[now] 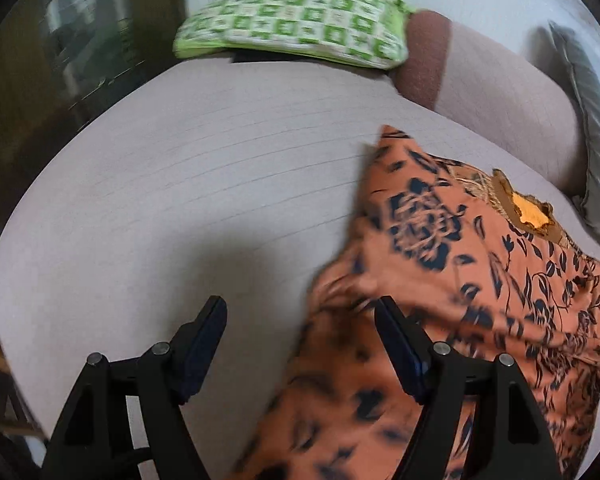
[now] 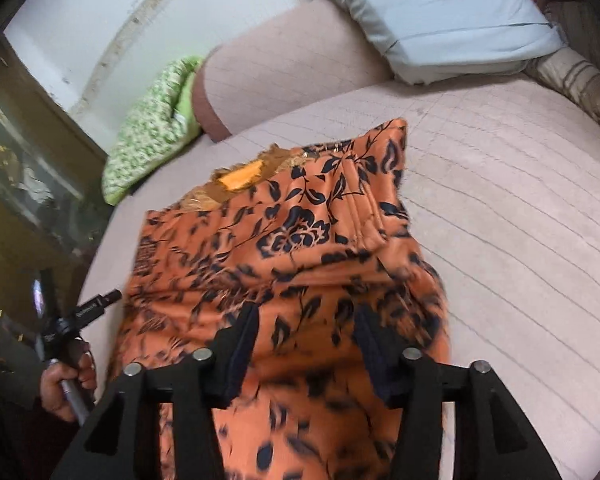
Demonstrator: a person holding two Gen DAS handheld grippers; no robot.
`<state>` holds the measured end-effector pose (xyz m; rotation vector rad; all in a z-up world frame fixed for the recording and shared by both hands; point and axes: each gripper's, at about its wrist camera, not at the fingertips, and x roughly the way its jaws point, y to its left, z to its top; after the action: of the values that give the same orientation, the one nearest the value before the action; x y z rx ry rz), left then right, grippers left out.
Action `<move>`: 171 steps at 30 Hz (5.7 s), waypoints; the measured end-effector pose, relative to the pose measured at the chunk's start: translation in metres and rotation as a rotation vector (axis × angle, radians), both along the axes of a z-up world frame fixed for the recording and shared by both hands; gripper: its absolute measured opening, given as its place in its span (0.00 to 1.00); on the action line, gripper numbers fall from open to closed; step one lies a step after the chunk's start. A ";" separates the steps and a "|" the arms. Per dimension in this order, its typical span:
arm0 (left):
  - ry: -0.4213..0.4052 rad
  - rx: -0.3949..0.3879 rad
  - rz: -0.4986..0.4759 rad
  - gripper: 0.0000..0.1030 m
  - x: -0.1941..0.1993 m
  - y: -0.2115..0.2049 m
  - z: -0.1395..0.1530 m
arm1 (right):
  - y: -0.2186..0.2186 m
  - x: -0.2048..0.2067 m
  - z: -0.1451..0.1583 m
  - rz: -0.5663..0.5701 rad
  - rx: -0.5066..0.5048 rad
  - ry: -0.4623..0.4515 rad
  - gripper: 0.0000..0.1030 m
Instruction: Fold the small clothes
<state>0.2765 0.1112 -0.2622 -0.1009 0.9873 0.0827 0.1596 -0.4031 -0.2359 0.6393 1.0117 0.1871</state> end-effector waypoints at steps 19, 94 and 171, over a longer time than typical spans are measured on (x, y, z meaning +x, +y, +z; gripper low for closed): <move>0.170 -0.115 -0.111 0.51 -0.184 0.055 -0.005 | -0.038 -0.163 -0.015 -0.027 0.112 0.173 0.66; 0.177 -0.565 -0.045 0.40 0.151 -0.011 -0.020 | -0.146 0.188 -0.105 -0.281 0.538 0.073 0.19; 0.117 0.076 -0.191 0.77 0.017 -0.119 -0.017 | -0.007 0.090 -0.078 0.054 0.058 0.121 0.36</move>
<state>0.2934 -0.0077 -0.2789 0.0686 1.1045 -0.0493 0.2495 -0.4097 -0.3141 0.6825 1.1445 0.2280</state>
